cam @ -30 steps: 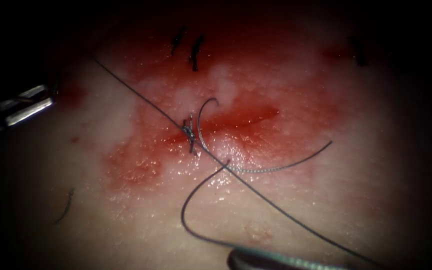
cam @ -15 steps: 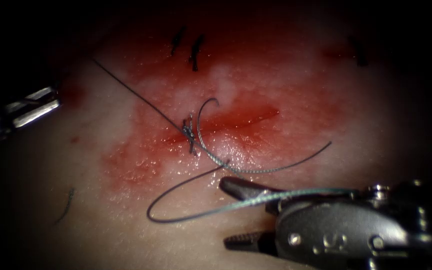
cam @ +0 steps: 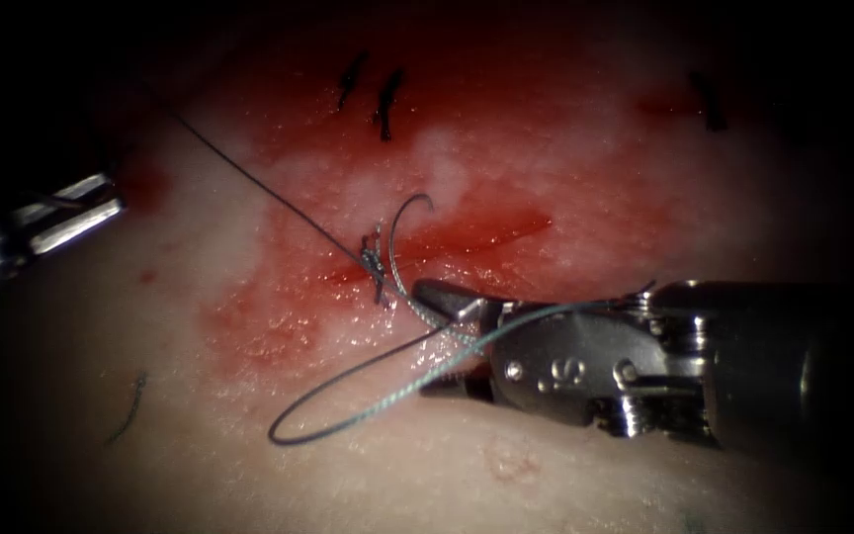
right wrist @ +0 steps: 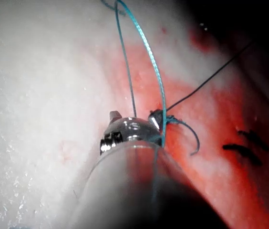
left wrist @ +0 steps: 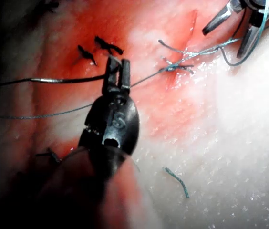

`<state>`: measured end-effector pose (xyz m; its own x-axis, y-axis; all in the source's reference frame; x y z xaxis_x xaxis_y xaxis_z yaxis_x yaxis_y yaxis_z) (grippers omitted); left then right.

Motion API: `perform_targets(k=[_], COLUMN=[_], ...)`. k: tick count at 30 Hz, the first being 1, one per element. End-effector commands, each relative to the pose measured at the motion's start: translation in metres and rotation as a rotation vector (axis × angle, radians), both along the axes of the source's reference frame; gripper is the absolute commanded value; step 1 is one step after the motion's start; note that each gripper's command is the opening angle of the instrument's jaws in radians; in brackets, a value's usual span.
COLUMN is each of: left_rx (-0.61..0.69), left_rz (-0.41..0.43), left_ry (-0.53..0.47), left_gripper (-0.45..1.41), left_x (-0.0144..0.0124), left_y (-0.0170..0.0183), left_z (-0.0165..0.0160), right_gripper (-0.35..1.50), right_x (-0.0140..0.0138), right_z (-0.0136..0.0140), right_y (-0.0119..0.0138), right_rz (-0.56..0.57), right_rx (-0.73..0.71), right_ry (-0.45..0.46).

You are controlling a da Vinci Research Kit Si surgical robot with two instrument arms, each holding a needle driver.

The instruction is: Wound Closure

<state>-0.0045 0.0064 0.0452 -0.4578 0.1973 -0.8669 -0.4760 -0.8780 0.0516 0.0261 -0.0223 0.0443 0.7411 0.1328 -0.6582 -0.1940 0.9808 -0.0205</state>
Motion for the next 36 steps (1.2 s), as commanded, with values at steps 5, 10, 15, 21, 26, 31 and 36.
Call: perform_targets(k=[5,10,15,21,26,31,36], left_rx=[-0.001,-0.001,-0.001,-0.001,-0.001,-0.001,-0.001], left_rz=[0.002,0.002,0.002,0.001,0.002,0.002,0.002], left_ry=[-0.003,-0.003,-0.003,-0.002,-0.004,-0.004,-0.004], left_gripper=[-0.45,-0.45,-0.45,-0.45,-0.45,-0.45,-0.45], left_x=[-0.0005,-0.0005,-0.0005,-0.0005,-0.0006,-0.0006,-0.0006], left_y=[0.0001,0.0001,0.0002,0.0002,0.0002,0.0001,0.0001], left_z=[0.0007,0.0007,0.0007,0.0007,0.0007,0.0007,0.0007], right_gripper=[-0.35,-0.35,-0.35,-0.35,-0.35,-0.35,-0.35], right_x=[0.0007,0.0010,0.0018,0.0022,0.0027,0.0034,0.0040], right_z=[0.0011,0.0006,-0.0011,-0.0041,-0.0068,-0.0094,-0.0117], right_y=[-0.0012,-0.0017,-0.0037,-0.0065,-0.0083,-0.0100,-0.0116], right_rz=[-0.067,-0.095,-0.125,-0.163,-0.199,-0.232,-0.262], right_rx=[0.023,0.024,0.021,0.028,0.041,0.046,0.056], right_ry=[-0.009,-0.014,-0.001,-0.008,-0.002,0.001,-0.002])
